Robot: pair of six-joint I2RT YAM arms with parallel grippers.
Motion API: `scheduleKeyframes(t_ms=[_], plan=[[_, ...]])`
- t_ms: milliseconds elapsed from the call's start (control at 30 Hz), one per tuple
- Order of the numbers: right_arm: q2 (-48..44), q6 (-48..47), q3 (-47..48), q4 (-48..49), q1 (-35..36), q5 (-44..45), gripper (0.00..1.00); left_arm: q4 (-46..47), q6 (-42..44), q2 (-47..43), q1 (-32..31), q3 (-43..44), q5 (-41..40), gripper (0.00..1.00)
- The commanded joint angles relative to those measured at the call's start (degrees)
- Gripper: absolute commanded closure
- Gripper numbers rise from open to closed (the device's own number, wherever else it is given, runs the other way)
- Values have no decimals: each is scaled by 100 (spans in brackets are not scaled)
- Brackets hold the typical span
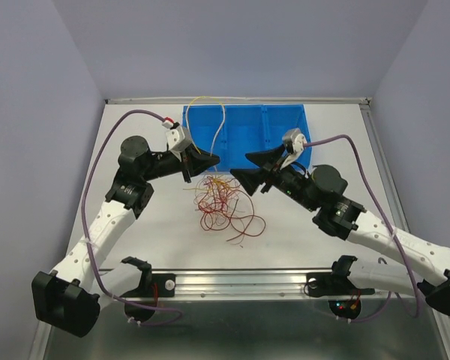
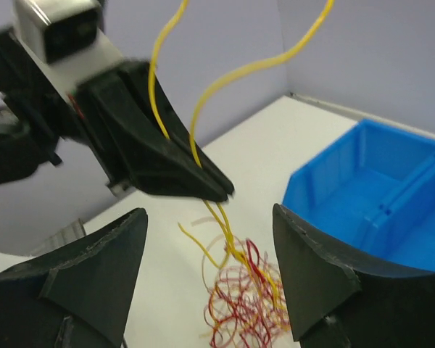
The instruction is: Untangle the cables
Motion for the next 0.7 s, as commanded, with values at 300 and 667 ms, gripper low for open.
scheduleKeyframes(t_ms=[300, 667], plan=[[701, -187, -970, 1360, 21, -628, 49, -11, -260, -186, 89, 466, 210, 100], [1194, -477, -593, 1853, 29, -867, 49, -81, -173, -186, 106, 387, 271, 100]])
